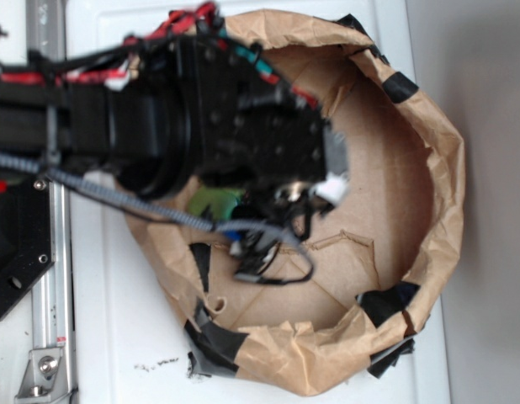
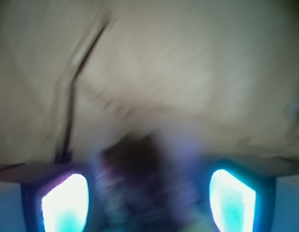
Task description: Grab the rock.
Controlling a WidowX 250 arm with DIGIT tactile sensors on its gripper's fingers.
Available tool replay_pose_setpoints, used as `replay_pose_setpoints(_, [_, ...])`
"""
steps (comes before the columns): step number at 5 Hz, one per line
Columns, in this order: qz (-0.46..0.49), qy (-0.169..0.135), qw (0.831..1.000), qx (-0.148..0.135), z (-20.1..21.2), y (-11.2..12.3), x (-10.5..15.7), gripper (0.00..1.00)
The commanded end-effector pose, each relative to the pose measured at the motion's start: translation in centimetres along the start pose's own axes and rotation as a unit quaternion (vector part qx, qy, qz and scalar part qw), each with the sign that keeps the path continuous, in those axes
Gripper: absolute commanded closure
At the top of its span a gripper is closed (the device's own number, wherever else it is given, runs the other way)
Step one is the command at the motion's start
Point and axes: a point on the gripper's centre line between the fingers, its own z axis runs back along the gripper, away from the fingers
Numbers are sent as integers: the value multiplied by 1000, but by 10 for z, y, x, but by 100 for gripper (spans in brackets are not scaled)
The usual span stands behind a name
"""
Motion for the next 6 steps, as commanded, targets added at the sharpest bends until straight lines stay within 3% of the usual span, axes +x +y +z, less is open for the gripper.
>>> replay_pose_setpoints(1, [39,-12,999,17,-4,-3,-1,100])
replay_pose_setpoints(2, [58,-48,997,20,26,-2,6,100])
replay_pose_setpoints(3, [87,-145,986,4,77,-5,15,100])
replay_pose_setpoints(4, [121,-164,979,25,128,-9,16,100])
replay_pose_setpoints(5, [189,-141,972,21,176,-13,19,100])
replay_pose_setpoints(6, [224,-112,968,24,173,-13,22,100])
